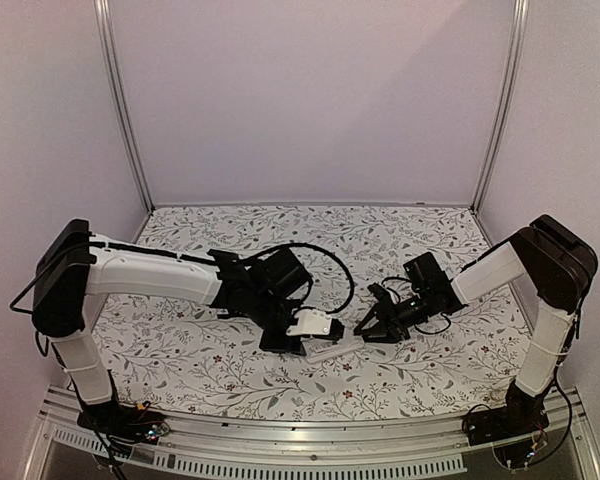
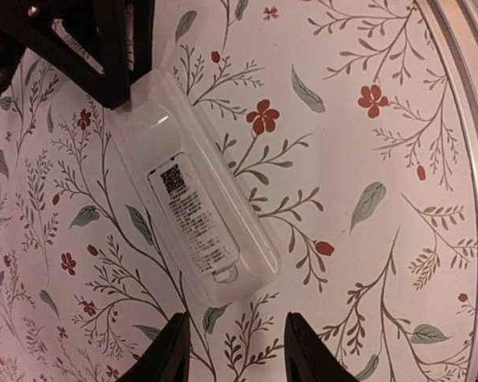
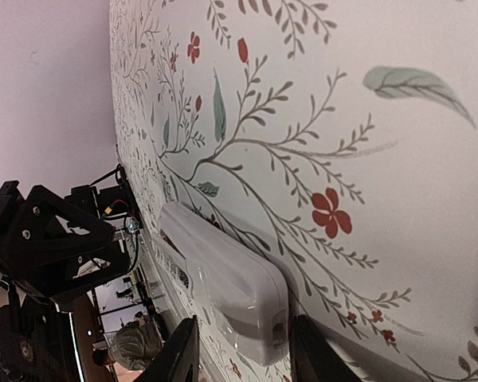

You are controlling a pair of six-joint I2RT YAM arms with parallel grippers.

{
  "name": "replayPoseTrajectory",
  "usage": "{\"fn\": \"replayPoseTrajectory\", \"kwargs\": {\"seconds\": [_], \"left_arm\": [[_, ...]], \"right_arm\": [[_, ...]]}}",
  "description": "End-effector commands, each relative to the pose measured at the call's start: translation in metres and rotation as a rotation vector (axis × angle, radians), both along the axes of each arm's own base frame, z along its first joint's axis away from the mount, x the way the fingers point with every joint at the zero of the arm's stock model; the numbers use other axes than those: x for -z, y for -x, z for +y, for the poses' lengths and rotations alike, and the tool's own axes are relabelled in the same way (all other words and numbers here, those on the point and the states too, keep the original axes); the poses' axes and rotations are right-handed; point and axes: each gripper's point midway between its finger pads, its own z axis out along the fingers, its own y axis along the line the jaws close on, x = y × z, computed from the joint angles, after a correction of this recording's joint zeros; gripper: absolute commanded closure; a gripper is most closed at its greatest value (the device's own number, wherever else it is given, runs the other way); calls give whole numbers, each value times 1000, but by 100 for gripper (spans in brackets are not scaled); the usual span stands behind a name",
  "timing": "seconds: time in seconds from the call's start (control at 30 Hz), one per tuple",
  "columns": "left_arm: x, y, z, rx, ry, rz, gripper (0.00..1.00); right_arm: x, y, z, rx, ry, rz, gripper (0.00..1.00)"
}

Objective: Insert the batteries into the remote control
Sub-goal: Press the battery cover on the remote control.

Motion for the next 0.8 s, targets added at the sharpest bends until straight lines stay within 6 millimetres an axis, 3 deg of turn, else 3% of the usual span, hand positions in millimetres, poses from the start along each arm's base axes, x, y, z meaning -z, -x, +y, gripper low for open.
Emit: {"fn": "replayPoseTrajectory", "kwargs": {"seconds": [0.0,0.33,0.77], "left_arm": [[7,-9,0,47,-15,-80,59],[8,-6,-7,172,-17,-202,62],[17,7,-3,274,-59,-188,72]], "right_arm": [[9,4,1,-4,22,22,61],[11,3,2,-4,23,30,61],[8,-2,12,-16,14,27,63]]}}
